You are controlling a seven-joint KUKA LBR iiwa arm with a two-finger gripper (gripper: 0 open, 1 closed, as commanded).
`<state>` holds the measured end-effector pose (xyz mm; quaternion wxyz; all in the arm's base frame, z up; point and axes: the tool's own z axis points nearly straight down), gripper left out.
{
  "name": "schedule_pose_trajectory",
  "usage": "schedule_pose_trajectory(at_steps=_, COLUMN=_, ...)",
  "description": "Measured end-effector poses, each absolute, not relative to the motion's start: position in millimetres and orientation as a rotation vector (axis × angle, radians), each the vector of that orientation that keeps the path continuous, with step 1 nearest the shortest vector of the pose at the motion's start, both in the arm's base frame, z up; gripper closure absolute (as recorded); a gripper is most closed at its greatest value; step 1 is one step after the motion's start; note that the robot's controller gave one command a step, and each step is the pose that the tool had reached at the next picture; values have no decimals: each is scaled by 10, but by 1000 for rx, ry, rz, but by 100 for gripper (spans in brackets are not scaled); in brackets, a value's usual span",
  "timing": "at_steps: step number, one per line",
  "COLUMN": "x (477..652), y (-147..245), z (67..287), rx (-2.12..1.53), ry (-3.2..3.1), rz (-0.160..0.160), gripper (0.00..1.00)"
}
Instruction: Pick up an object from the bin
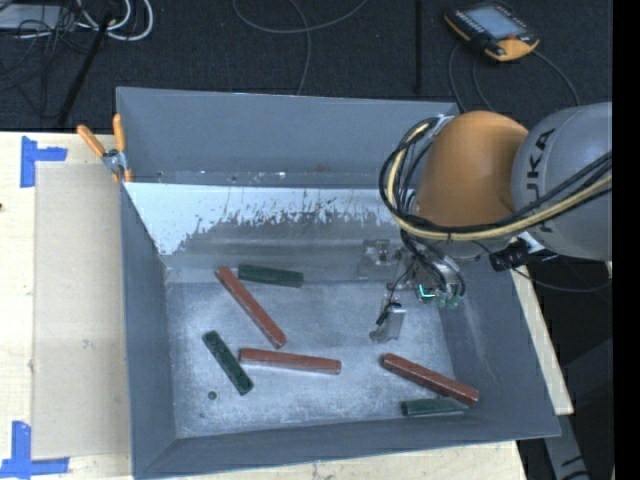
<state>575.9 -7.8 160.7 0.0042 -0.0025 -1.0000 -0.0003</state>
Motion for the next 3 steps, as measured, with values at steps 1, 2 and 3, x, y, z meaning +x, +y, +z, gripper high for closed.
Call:
schedule_pose_trajectory(at_steps=1, x=5775, y=-78, z=1652, rx=-8, ry=-3140, rz=-1, gripper=0)
schedule_pose_trajectory(at_steps=2, x=5687, y=494, z=1400, rx=48, ry=-3142, rz=1, gripper=0)
schedule_pose_trajectory(at_steps=3, x=5485, y=679, z=1055, rx=229, ry=-3132, rz=-5, gripper=0)
